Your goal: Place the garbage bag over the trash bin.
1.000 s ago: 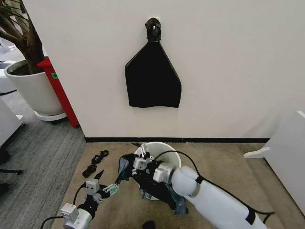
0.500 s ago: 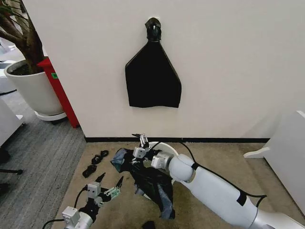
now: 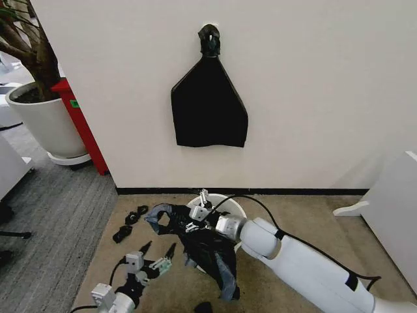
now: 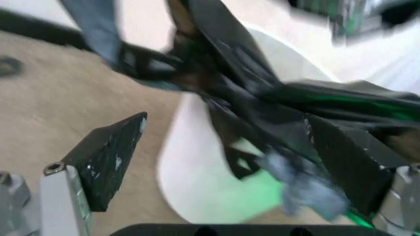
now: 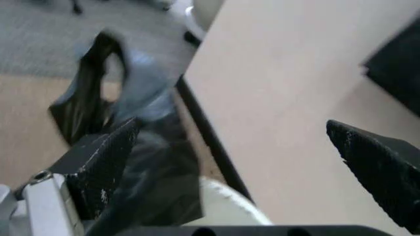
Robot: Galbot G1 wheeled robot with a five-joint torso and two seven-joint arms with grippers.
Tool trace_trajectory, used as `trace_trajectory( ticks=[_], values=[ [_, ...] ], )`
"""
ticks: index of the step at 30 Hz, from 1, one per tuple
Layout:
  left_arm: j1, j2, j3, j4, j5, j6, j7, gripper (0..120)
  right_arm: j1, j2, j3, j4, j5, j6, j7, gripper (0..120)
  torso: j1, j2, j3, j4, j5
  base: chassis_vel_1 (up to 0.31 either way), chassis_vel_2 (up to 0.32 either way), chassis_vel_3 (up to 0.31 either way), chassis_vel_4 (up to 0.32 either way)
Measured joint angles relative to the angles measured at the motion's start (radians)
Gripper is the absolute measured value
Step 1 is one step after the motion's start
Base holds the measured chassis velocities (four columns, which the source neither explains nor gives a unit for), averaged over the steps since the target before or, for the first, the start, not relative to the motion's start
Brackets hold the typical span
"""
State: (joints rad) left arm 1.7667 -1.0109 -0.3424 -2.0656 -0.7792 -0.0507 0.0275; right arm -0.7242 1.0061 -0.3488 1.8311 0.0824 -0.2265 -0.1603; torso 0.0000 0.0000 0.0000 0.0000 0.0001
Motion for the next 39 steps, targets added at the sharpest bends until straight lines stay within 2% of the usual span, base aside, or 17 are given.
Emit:
trace_trajectory(
  ticks=[7, 13, 17, 20, 23, 25, 26, 27, 28, 30, 33, 39],
  values=[
    [-0.031, 0.019, 0.056, 0.028, -0.017, -0.006, 0.013, 94, -0.007, -0.04, 0.063, 0.065, 0.103, -0.063, 0.09, 100, 0.0, 0.0, 0.0, 0.0001, 0.0001, 0.0, 0.0, 0.0, 0.0],
    [-0.031, 0.01, 0.065, 0.03, -0.006, -0.015, 0.014, 94, 0.015, -0.105, 0.056, 0.092, 0.275, -0.168, 0.208, 100, 0.0, 0.0, 0.0, 0.0, 0.0, 0.0, 0.0, 0.0, 0.0],
    [-0.019, 0.002, 0.059, 0.01, -0.005, -0.014, 0.013, 94, 0.04, -0.156, 0.033, 0.104, 0.476, -0.273, 0.348, 100, 0.0, 0.0, 0.0, -0.0002, 0.0001, 0.0, 0.0, 0.0, 0.0],
    [-0.015, 0.0, 0.053, 0.005, 0.0, -0.014, 0.013, 94, 0.062, -0.167, 0.022, 0.106, 0.546, -0.332, 0.392, 100, 0.0, 0.0, 0.0, -0.0002, 0.0005, 0.0, 0.0, 0.0, 0.0],
    [-0.013, -0.012, 0.043, 0.0, 0.012, -0.016, 0.012, 94, 0.164, -0.206, -0.071, 0.063, 0.559, -0.358, 0.35, 100, 0.0, 0.0, 0.0, 0.0, 0.0, 0.0, 0.0, 0.0, 0.0],
    [-0.01, -0.041, 0.033, -0.004, 0.048, -0.026, 0.014, 94, 0.371, -0.22, -0.28, -0.016, 0.545, -0.359, 0.261, 100, 0.0, 0.0, 0.0, -0.0006, 0.0003, 0.0, 0.0, 0.0, 0.0],
    [-0.008, -0.057, 0.028, -0.008, 0.061, -0.031, 0.017, 94, 0.475, -0.202, -0.377, -0.06, 0.536, -0.358, 0.227, 100, 0.0, 0.0, 0.0, -0.0002, 0.0, 0.0, 0.0, 0.0, 0.0],
    [-0.003, -0.086, 0.017, -0.015, 0.08, -0.041, 0.022, 94, 0.621, -0.15, -0.525, -0.141, 0.532, -0.343, 0.162, 100, 0.0, 0.0, 0.0, 0.0004, -0.0002, 0.0, 0.0, 0.0, 0.0],
    [-0.003, -0.086, 0.017, -0.015, 0.08, -0.041, 0.022, 94, 0.621, -0.15, -0.525, -0.141, 0.532, -0.343, 0.162, 100, 0.0, 0.0, 0.0, 0.0004, -0.0002, 0.0, 0.0, 0.0, 0.0],
    [0.002, -0.11, 0.003, -0.02, 0.097, -0.054, 0.031, 94, 0.734, -0.079, -0.66, -0.229, 0.526, -0.327, 0.105, 99, 0.0, 0.0, 0.0, 0.0004, -0.0001, 0.0, 0.0, 0.0, 0.0],
    [0.012, -0.127, -0.012, -0.021, 0.107, -0.072, 0.037, 94, 0.837, 0.01, -0.777, -0.357, 0.502, -0.291, 0.003, 100, 0.0, 0.0, 0.0, 0.0007, -0.0003, 0.0, 0.0, 0.0, 0.0],
    [0.024, -0.13, -0.028, -0.02, 0.111, -0.097, 0.045, 94, 0.945, 0.071, -0.889, -0.471, 0.499, -0.252, -0.12, 100, 0.0, 0.0, 0.0, -0.0001, -0.0005, 0.0, 0.0, 0.0, 0.0]
  ],
)
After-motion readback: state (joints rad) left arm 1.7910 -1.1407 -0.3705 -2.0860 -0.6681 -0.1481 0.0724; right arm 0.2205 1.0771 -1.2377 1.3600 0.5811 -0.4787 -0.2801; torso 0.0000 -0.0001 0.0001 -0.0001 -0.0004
